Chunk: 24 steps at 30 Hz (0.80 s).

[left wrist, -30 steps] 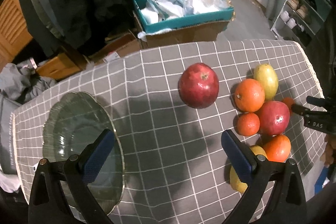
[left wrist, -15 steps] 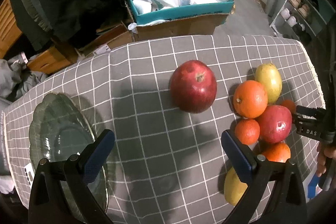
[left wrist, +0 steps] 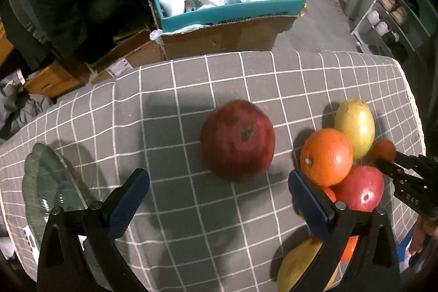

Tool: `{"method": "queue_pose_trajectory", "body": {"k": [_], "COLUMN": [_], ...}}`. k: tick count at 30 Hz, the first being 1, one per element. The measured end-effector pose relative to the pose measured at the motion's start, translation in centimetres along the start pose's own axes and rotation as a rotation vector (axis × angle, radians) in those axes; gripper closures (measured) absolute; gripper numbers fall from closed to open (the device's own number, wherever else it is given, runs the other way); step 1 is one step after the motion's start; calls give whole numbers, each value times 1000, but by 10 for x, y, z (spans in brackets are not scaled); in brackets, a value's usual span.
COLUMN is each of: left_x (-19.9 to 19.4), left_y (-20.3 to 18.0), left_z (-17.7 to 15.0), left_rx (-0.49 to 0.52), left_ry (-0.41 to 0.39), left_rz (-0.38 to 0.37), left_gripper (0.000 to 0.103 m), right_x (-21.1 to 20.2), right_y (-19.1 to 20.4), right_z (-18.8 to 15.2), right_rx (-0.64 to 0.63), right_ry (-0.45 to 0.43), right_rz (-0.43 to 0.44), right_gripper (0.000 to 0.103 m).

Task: Organize fruits
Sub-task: 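Close the right tool on the orange while the left tool grasps the red apple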

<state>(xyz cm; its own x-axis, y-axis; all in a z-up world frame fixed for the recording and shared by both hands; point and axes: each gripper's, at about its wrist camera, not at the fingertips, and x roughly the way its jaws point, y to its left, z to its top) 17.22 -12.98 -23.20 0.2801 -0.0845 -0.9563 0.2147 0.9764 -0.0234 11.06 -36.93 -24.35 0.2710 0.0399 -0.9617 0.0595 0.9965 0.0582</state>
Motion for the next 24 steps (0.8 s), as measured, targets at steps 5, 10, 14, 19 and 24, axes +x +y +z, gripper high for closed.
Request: {"method": "queue_pose_trajectory", "body": {"k": [5,10,14,19,24], "left_x": [15,30,40,39,37], "left_y": [-3,-5,-6,-5,-7], "left_z": [11,13,10,9,7], "left_rx": [-28,-40,-44,-49,-40], "left_ry": [20,51,76,55,36], "left_rz": [-8,-18,-37,-84,-79], "left_gripper": [1,15,21,33,33], "right_x": [-5,-1,0,-1,-3], "right_y": [-4,-1,4,11,15], "right_z": [9,16,16,18,17], "right_rx": [7,8,-2,-17,-26], "right_ry": [-65,-80,-78,-82,-83], "right_rz": [-41,-43,-36,-38,-36], "right_gripper": [60,60,60,60,60]}}
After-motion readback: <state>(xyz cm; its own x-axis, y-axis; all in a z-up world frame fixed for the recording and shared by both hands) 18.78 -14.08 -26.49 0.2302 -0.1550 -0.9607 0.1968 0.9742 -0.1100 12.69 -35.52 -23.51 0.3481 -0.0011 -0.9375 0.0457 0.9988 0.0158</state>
